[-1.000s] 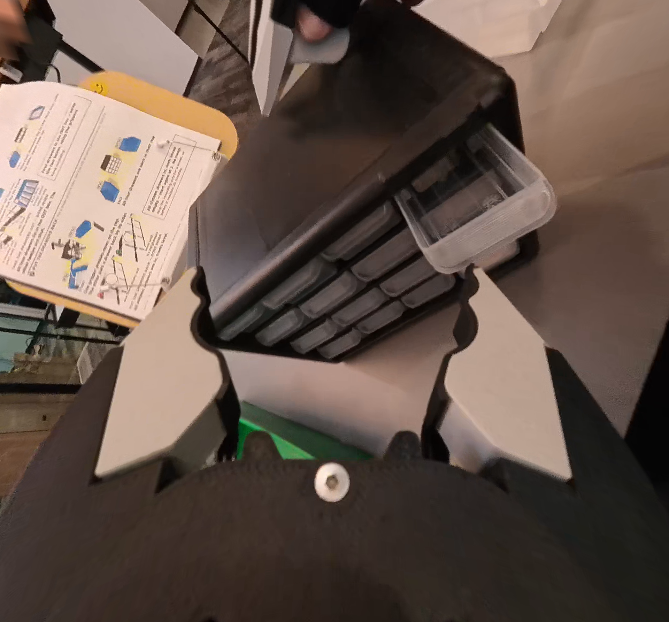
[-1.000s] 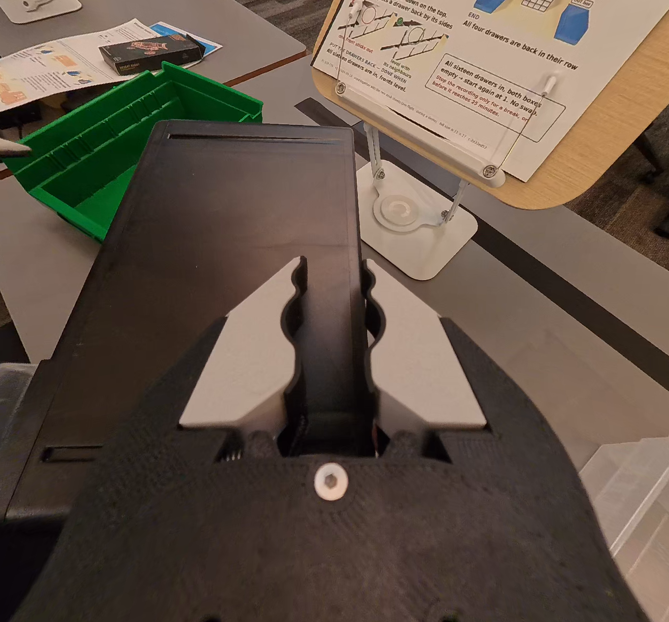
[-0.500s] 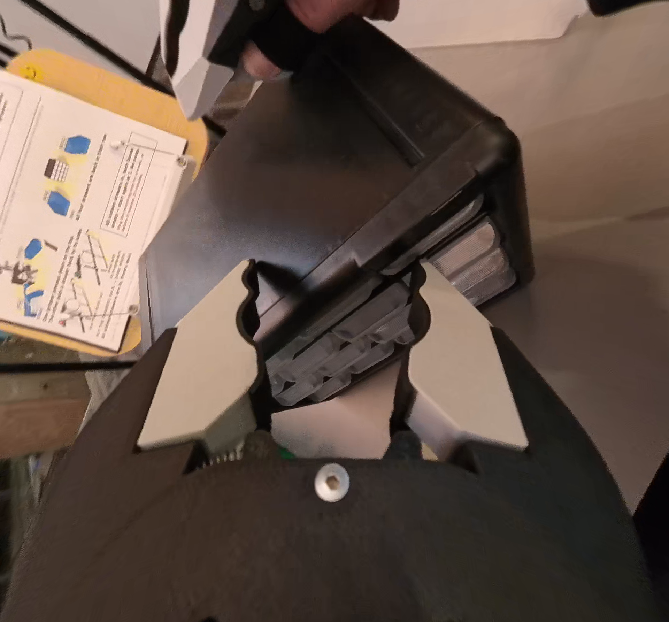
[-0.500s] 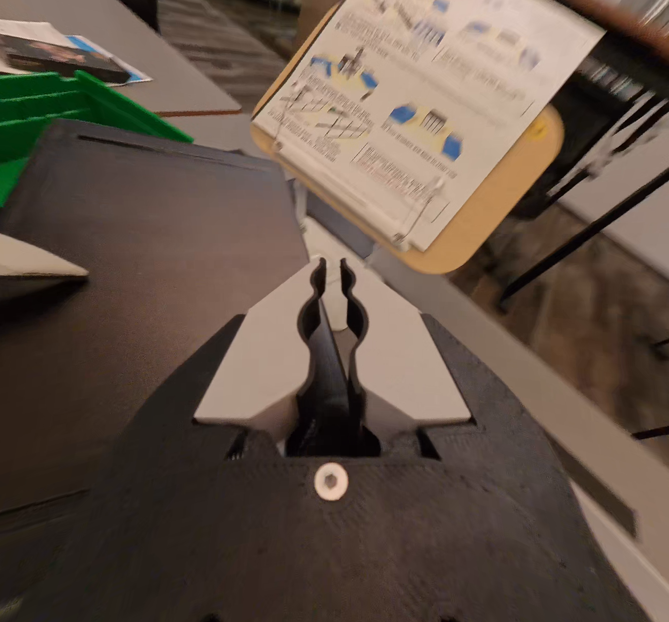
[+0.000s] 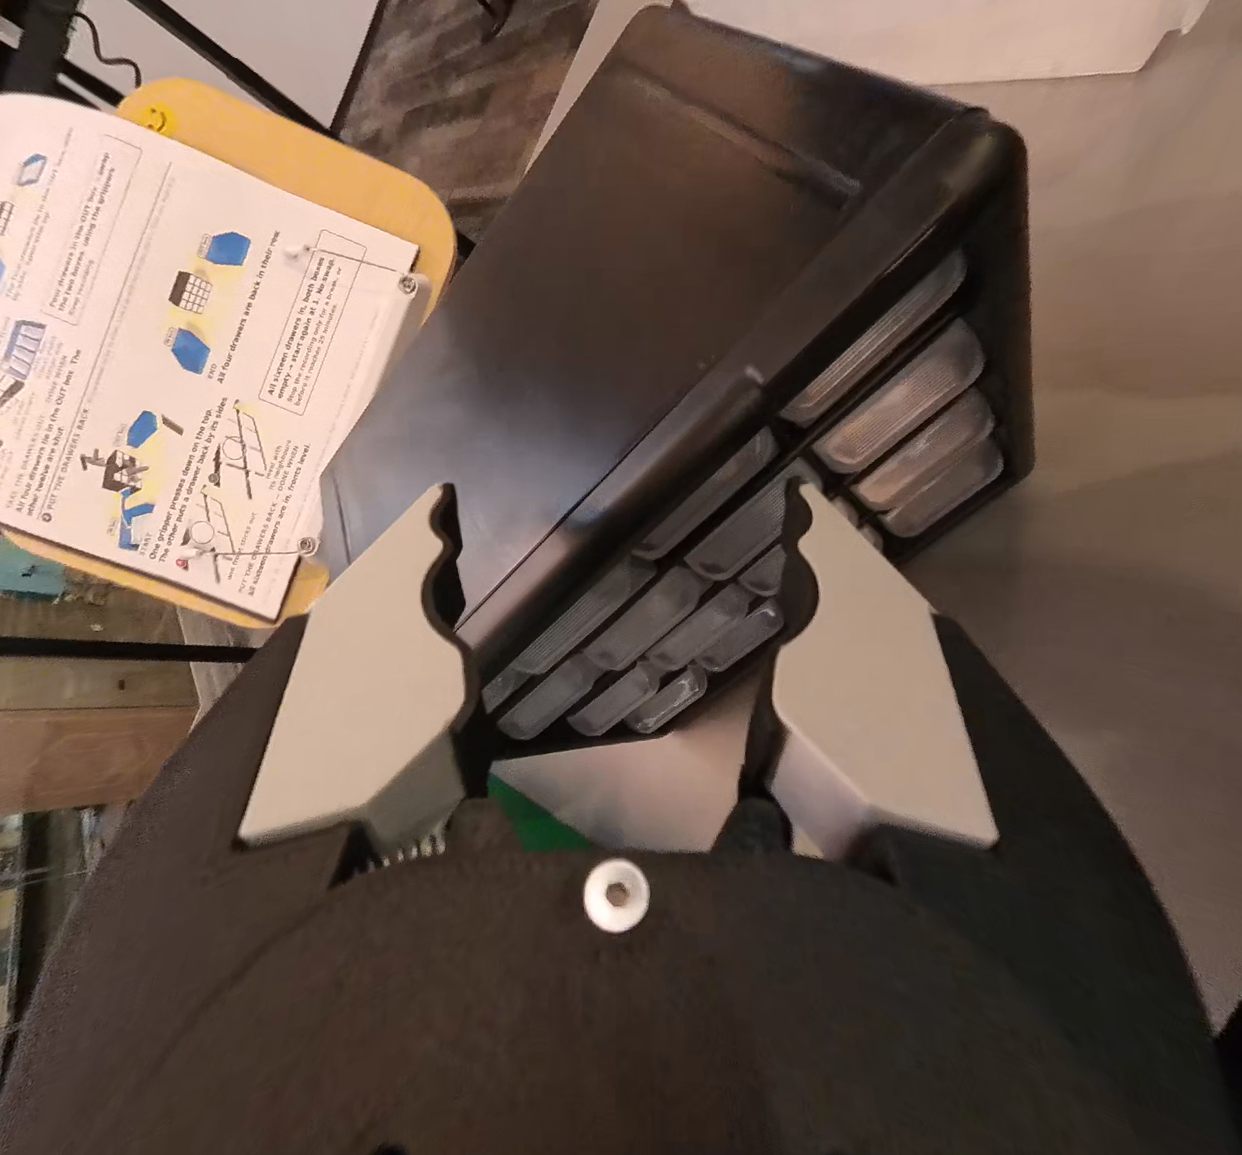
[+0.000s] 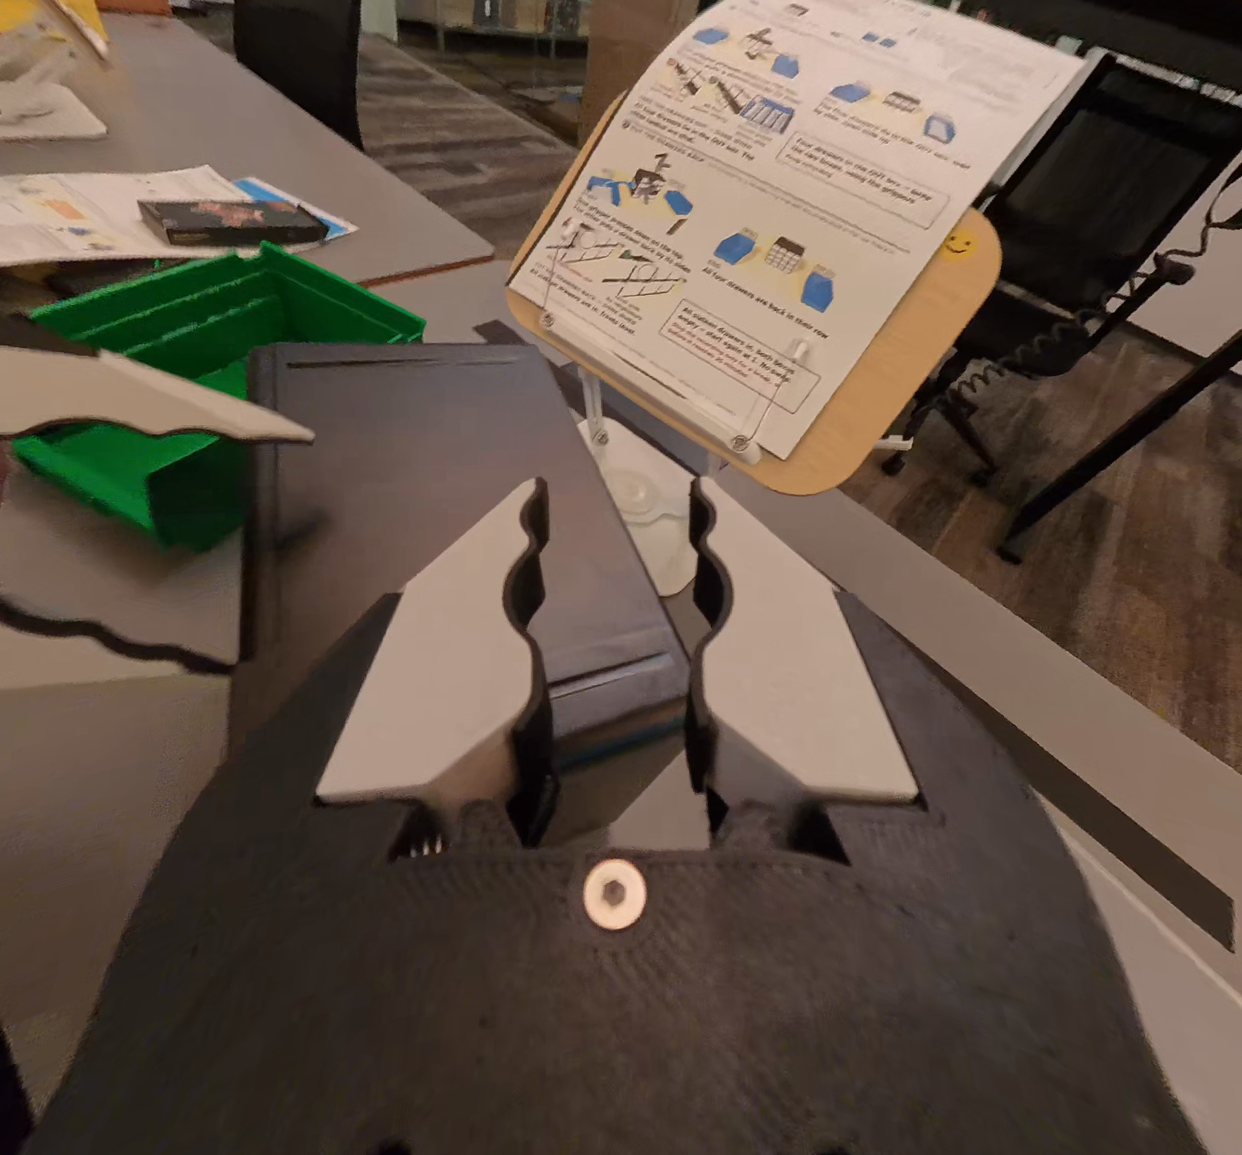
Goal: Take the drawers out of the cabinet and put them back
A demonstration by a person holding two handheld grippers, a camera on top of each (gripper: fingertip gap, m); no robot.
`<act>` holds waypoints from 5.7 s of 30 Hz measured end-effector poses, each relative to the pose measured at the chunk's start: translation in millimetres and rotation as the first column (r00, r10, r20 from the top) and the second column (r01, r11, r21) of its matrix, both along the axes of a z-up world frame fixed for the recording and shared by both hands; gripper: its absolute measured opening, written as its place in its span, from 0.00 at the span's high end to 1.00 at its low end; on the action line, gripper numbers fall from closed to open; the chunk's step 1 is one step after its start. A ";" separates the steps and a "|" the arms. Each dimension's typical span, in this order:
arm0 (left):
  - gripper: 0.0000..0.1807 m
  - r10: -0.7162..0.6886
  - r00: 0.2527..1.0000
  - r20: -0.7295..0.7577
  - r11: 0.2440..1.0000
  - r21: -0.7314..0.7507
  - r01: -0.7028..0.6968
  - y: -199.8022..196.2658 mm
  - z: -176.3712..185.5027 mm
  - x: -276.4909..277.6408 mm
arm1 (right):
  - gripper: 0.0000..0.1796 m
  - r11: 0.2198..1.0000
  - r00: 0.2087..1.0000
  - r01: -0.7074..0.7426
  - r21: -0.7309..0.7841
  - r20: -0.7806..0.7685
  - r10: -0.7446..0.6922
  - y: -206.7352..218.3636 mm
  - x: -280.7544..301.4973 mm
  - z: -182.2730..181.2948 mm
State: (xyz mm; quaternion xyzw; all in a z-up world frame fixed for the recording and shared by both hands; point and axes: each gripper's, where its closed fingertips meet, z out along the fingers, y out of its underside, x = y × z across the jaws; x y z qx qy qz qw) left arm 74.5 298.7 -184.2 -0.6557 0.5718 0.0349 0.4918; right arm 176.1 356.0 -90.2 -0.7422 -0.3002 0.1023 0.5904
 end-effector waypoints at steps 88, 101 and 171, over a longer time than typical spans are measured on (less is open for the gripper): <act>0.59 -0.094 0.932 0.350 0.853 -0.455 0.257 -1.8 8.0 -40.3 | 0.93 0.860 0.534 -0.128 0.495 0.765 -0.360 -110.5 7.8 -104.8; 0.68 0.073 0.903 0.423 0.894 -0.429 0.128 5.4 11.4 -30.9 | 0.93 0.892 0.598 -0.039 0.451 0.726 -0.340 -119.3 28.4 -104.2; 0.64 -0.013 0.903 0.430 0.913 -0.364 0.186 8.4 14.3 -2.7 | 0.65 0.688 0.860 0.473 -0.551 0.459 -0.223 -113.3 68.9 -146.6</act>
